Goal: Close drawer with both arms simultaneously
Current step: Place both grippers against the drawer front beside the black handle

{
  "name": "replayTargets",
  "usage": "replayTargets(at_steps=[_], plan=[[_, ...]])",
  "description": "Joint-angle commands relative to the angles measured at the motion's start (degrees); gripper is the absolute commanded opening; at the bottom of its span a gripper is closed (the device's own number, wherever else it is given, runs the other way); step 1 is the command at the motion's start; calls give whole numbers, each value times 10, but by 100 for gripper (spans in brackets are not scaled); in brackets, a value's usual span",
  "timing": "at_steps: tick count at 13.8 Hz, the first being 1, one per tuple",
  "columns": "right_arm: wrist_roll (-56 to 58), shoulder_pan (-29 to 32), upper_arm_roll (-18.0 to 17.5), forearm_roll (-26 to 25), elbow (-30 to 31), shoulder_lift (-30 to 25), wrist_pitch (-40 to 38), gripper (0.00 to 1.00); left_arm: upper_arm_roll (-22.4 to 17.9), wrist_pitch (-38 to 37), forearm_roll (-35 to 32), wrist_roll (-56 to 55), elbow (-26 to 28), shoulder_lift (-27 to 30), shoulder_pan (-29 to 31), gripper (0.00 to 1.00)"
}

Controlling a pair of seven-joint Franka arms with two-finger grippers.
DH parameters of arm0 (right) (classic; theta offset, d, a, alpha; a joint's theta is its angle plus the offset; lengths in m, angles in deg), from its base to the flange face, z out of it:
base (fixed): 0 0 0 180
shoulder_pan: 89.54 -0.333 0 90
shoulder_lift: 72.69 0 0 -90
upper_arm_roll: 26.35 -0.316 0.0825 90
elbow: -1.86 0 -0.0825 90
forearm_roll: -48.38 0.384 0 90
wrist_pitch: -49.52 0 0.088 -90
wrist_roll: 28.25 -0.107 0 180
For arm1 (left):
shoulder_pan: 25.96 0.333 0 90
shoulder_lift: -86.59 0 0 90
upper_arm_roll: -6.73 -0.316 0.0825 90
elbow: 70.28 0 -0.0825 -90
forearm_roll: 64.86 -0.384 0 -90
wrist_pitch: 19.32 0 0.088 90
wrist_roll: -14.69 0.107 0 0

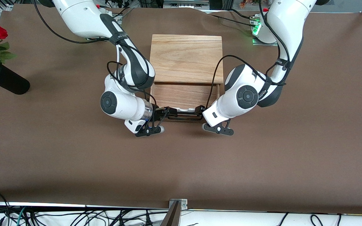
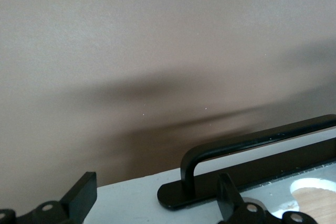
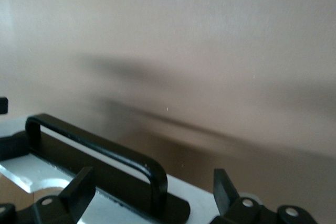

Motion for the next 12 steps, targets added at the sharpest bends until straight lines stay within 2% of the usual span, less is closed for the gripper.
replayTargets(at_steps=[1, 5, 12], plan=[[-8, 2, 0, 10, -13, 6, -36, 100, 5, -41, 14, 8, 10, 4, 0, 100], [-8, 2, 0, 10, -11, 11, -57, 100, 5, -53, 14, 8, 13, 4, -1, 100], [-8, 0, -1, 10, -11, 11, -119, 100, 6, -122, 13, 8, 12, 9, 0, 100]])
